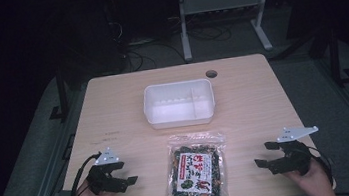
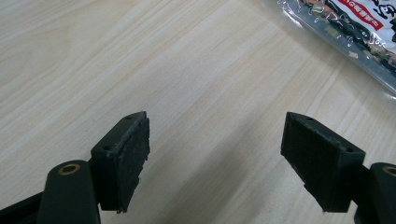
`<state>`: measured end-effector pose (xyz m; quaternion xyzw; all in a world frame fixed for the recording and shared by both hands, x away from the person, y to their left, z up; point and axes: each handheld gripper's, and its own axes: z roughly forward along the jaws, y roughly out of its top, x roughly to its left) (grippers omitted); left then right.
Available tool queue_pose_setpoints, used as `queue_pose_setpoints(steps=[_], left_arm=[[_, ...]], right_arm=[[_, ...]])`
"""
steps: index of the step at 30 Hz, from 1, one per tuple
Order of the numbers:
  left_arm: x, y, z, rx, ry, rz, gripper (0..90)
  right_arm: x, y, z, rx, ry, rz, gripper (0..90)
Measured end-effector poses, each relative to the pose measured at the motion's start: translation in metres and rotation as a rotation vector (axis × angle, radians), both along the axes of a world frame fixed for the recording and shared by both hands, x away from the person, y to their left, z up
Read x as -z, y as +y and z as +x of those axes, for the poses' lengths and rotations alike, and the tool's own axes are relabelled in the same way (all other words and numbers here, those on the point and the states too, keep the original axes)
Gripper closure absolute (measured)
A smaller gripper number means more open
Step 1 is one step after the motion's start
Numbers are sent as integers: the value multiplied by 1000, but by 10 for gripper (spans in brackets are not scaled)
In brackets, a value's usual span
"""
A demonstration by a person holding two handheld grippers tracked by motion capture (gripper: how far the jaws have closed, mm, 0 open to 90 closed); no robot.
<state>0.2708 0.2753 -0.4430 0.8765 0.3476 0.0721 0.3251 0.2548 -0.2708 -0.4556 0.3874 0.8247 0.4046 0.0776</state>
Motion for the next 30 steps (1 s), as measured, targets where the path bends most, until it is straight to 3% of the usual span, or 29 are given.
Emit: queue_pose_setpoints(steps=[6, 14, 22, 30], left_arm=[[0, -10, 0, 18, -10, 26, 233], [-2, -22, -3, 64, -13, 27, 290], [-5, -40, -6, 130, -8, 12, 385], [-7, -62, -13, 213, 2, -31, 497]], right_arm=[[-2, 0, 1, 5, 15, 54, 205], [-1, 7, 3, -16, 24, 43, 205], [-2, 9, 4, -17, 25, 44, 203], [-6, 12, 6, -17, 11, 38, 210]])
